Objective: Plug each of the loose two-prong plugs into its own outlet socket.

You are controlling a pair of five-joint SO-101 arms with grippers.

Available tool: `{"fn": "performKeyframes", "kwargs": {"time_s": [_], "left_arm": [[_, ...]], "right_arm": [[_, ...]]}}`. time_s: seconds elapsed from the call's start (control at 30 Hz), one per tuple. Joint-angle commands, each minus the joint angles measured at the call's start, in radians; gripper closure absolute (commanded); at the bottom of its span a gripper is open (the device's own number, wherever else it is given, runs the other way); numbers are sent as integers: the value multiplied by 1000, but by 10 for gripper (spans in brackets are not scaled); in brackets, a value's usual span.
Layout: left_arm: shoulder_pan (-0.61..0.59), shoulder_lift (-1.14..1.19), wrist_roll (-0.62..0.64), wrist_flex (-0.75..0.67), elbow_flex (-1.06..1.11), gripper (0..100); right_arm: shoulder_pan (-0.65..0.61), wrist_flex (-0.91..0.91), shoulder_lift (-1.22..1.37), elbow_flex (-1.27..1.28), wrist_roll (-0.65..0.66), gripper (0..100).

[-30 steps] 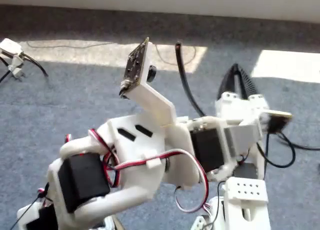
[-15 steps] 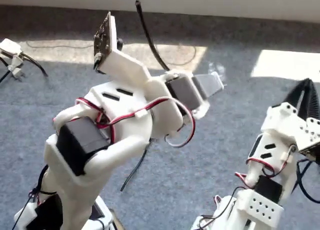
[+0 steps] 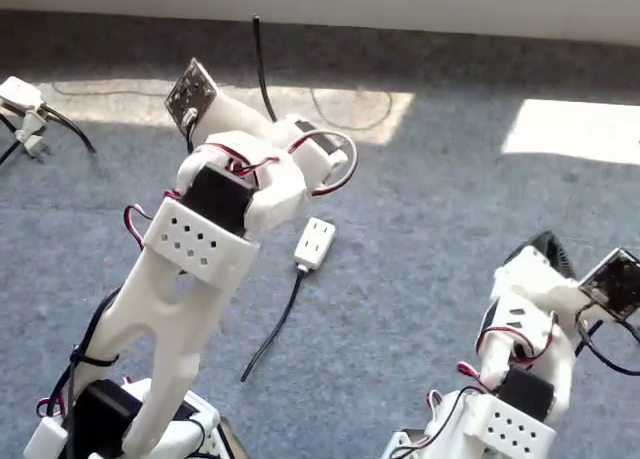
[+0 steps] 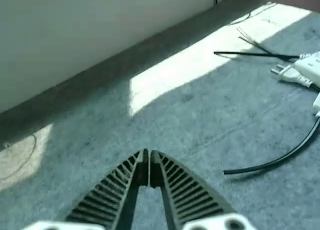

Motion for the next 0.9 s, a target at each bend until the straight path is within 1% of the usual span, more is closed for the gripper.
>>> {"fn": "performKeyframes", "kwargs": {"time_s": [0.0, 0.13, 0.2, 0.33, 0.4, 0.47, 0.5, 0.67, 0.8, 0.87], "left_arm": [[-27, -15, 69, -132, 125, 993], [-27, -13, 138, -302, 297, 993], [-36, -13, 150, -399, 383, 993], [-128, -15, 144, -525, 524, 993], [-162, -21, 61, -588, 570, 994], [-156, -21, -38, -661, 601, 994], [-147, -15, -57, -686, 613, 994], [-94, -15, -57, -697, 642, 994], [-90, -13, -57, -692, 647, 994], [-88, -13, -55, -664, 634, 994]], "right_arm": [[-71, 28, -12, 96, -5, 969], [-90, 30, -12, 197, -3, 969], [-90, 31, -12, 214, -3, 969], [-110, 31, -12, 214, -3, 969], [-134, 31, -12, 214, -3, 969], [-145, 31, -12, 217, -3, 969], [-145, 31, -12, 219, -3, 969], [-148, 31, -12, 220, -3, 969], [-148, 31, -12, 220, -3, 969], [-148, 31, -12, 220, -3, 969]]}}
